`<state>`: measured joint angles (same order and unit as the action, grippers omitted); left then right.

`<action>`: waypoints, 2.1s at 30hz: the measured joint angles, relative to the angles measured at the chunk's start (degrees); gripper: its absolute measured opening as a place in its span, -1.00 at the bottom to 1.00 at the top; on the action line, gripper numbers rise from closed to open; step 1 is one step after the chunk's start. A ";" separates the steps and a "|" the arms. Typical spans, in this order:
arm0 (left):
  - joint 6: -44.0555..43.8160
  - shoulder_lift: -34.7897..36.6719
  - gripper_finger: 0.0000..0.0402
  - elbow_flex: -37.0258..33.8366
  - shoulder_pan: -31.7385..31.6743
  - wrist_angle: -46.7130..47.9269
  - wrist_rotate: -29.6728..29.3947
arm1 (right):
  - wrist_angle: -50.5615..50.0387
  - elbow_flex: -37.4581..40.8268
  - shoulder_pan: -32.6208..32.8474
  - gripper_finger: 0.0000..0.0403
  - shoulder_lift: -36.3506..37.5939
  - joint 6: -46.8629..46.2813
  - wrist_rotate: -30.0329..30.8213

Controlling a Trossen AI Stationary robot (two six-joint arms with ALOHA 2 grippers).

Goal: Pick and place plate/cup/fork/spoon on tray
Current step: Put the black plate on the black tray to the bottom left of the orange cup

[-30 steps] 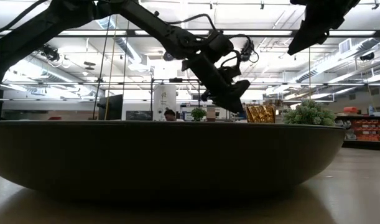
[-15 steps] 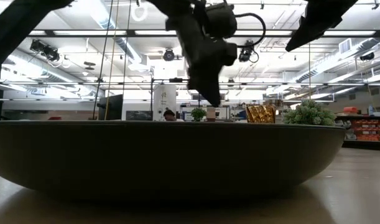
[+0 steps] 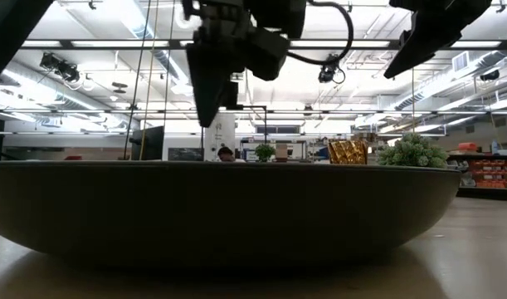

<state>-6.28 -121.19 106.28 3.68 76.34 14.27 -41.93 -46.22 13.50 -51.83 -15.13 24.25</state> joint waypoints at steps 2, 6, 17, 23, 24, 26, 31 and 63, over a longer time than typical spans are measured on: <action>0.45 0.00 -0.63 0.00 1.55 0.31 -2.84 | 0.54 0.00 0.39 -0.35 0.04 0.31 0.04; 2.54 0.47 -0.63 -2.45 4.18 0.27 -5.74 | 0.54 0.00 1.42 -0.35 0.04 0.21 0.07; -7.80 11.82 -0.70 -22.54 6.22 -13.34 -8.13 | 1.28 0.02 2.66 -0.35 0.07 -1.85 0.12; -23.31 14.78 -0.63 -29.43 5.74 -23.66 -9.02 | 1.69 0.02 2.66 -0.35 0.05 -2.69 0.09; -25.08 14.81 -0.59 -29.98 5.75 -24.94 -8.90 | 1.79 0.02 2.66 -0.35 0.04 -2.71 0.09; -27.71 14.80 -0.49 -30.39 5.75 -27.12 -8.91 | 2.19 0.02 2.66 -0.35 0.04 -2.72 0.09; -29.74 14.49 -0.29 -31.20 5.83 -27.93 -8.84 | 2.41 0.02 2.66 -0.35 0.04 -2.73 -0.33; -33.32 14.34 -0.84 -34.69 5.92 -31.43 -7.02 | 2.88 0.02 2.66 -0.35 0.04 -3.79 -1.05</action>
<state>-39.59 -106.85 71.59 9.61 44.91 7.26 -39.05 -46.19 16.16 -51.79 -18.92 23.20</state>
